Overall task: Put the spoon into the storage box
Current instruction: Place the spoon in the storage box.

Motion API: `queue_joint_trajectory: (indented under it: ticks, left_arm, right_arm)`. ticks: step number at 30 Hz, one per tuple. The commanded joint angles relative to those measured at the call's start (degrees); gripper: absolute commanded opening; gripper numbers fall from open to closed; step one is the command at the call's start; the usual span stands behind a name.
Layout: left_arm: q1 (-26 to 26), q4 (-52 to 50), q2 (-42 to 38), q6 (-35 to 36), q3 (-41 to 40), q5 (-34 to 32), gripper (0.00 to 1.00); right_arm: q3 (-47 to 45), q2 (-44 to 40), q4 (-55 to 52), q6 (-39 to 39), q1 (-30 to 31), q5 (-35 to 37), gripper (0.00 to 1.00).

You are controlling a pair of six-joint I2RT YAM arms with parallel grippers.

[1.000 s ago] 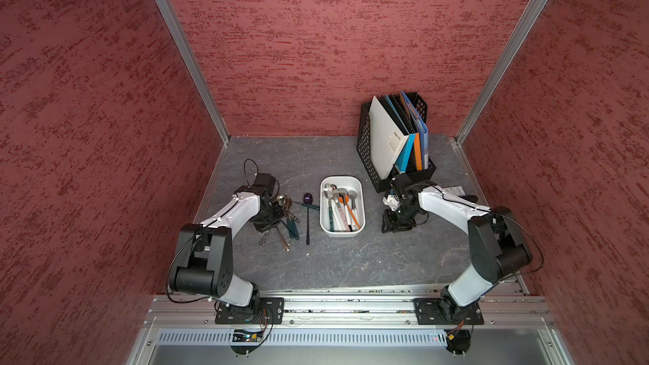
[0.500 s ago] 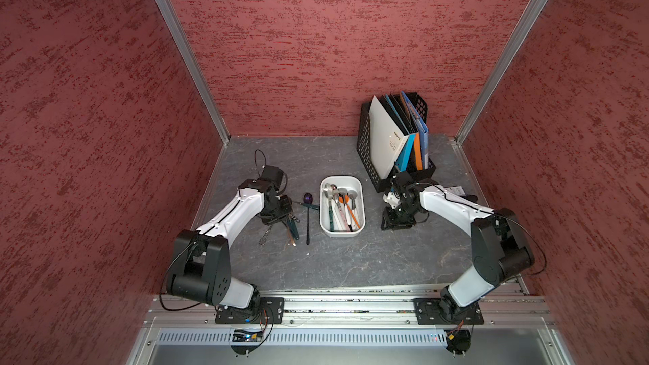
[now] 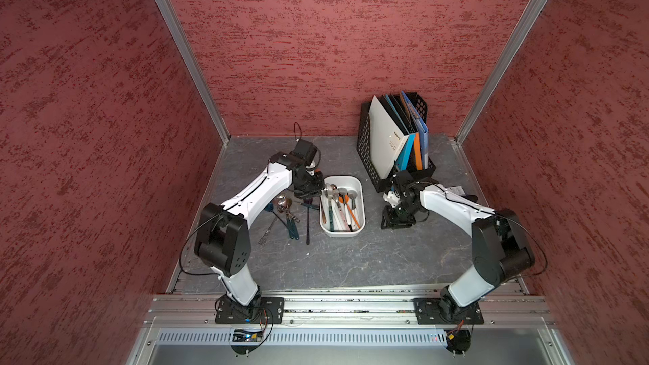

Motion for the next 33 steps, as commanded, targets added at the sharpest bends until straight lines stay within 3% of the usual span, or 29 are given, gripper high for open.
queue_joint_trajectory:
  ticks: [1,11,24,33]
  left_arm:
    - [-2.15,-0.81,4.5,1.38,4.21,2.24,0.02]
    - [-6.71,-1.07,15.29,1.9,8.05,3.41,0.02]
    - [-6.39,-2.13,23.28,2.6,13.03,2.45,0.02]
    - [-6.3,-3.62,25.43,2.14,14.62,1.46,0.12]
  right_arm:
    - [0.43,-1.7,-0.07,0.64,-0.16,-0.73,0.47]
    - [-0.94,-1.55,0.92,0.4,-0.11,-0.79,0.47]
    - [-1.79,-1.01,1.43,-0.09,-0.11,-0.98,0.47]
    - [-2.34,-1.04,1.52,0.12,-0.12,-0.59,0.47]
